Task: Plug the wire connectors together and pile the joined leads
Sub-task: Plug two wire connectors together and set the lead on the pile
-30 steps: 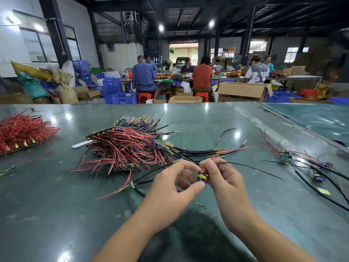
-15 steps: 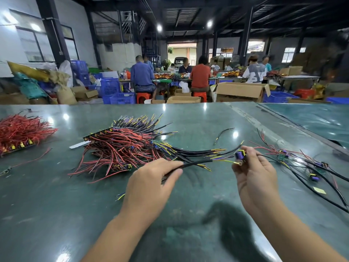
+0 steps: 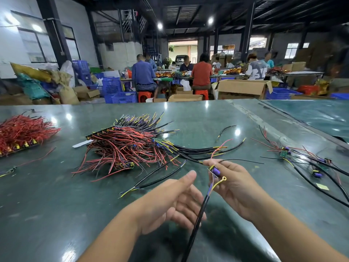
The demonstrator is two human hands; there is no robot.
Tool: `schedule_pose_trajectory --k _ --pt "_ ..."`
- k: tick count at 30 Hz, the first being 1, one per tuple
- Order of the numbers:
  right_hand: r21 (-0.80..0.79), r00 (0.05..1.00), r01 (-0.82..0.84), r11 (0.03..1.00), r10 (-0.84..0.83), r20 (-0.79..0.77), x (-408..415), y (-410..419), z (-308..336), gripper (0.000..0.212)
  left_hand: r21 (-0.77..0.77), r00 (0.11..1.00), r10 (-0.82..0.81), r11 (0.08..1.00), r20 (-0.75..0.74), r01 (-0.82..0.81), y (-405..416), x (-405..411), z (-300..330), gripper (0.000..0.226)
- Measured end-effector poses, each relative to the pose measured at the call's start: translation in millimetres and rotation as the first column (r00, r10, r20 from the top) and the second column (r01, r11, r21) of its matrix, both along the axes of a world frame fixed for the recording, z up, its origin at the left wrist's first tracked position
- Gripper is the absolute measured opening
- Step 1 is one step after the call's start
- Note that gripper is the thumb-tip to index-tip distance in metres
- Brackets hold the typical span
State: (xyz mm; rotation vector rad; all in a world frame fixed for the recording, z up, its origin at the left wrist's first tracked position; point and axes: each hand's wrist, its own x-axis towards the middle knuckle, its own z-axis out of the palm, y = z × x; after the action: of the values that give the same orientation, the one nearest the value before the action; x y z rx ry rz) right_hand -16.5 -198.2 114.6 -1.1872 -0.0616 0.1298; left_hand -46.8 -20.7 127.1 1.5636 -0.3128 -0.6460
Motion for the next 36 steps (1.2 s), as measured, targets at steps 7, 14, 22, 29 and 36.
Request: schedule_pose_trajectory --k 7,14,22,29,36 --pt "-0.209 0.995 -0.003 0.978 0.023 0.093 -7 13 -5 0.016 -0.142 0.972 0.236 0.963 0.022 -0.23 -25 3 -17 0.051" --pt "-0.311 0.998 0.02 0.95 0.002 0.07 -4 14 -9 0.019 -0.336 0.966 0.257 0.907 -0.034 -0.253 -24 9 -23 0.014" --pt "-0.381 0.95 -0.31 0.871 0.291 -0.11 -17 23 -3 0.038 -0.633 0.901 0.382 0.65 -0.208 -0.421 -11 20 -13 0.026" --pt "-0.505 0.931 -0.289 0.813 0.362 0.05 -18 15 -4 0.024 -0.586 0.86 0.493 0.662 -0.13 -0.468 -7 25 -15 0.019" --pt "-0.505 0.927 -0.242 0.829 0.351 0.133 -15 6 3 0.034 -0.444 0.712 0.701 0.649 0.036 -0.618 1 30 -16 0.025"
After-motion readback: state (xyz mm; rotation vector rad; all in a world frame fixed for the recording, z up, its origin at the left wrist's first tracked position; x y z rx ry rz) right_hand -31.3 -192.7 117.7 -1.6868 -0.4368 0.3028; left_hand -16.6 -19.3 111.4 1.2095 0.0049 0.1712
